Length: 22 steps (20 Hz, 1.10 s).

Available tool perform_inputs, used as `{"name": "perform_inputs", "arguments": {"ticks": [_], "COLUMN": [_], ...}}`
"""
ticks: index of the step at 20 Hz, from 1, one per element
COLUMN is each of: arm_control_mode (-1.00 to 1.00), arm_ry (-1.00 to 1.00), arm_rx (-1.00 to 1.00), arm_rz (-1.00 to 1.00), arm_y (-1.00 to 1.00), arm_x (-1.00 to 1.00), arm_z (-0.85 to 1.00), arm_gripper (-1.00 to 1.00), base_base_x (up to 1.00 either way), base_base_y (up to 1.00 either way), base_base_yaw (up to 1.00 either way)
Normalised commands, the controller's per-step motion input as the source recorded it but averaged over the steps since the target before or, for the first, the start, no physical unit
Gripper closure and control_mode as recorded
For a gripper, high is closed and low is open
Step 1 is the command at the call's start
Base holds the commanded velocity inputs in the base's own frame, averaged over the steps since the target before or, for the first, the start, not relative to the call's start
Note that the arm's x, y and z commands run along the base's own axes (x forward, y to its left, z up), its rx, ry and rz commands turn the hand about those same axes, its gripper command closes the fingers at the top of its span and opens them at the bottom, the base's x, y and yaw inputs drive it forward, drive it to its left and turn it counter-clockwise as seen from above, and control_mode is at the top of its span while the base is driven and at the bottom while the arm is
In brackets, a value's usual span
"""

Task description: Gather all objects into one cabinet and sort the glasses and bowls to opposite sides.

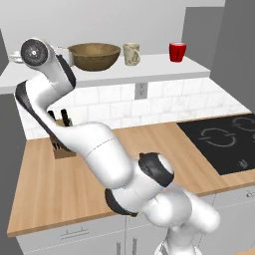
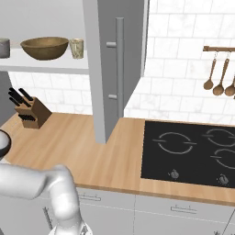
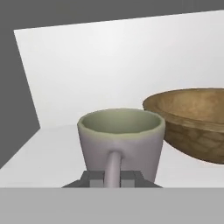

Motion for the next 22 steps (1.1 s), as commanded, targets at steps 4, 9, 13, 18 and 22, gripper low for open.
{"name": "perform_inputs", "arguments": {"ticks": [4,9,13,18,22], "arm_control_mode": [-1.00,-1.00,-1.00,-1.00,-1.00], "arm_ry": [0.00,0.00,-0.01,-0.04,-0.01], "arm_rx": [0.00,0.00,0.00,0.00,0.00], "arm_rz": [0.07,0.08,0.07,0.03,0.01], "arm_y": [-0.77,-0.75,-0.79,-0.97,-0.91], "arm_x": [-0.58,-0.59,-0.68,-0.36,-0.10], "arm_z": [0.00,0.00,0.00,0.00,0.00], "arm_gripper": [1.00,1.00,1.00,1.00,1.00], "base_base_x": [0.00,0.00,0.00,0.00,0.00], "base_base_y": [0.00,0.00,0.00,0.00,0.00], "base_base_yaw": [0.00,0.00,0.00,0.00,0.00]}}
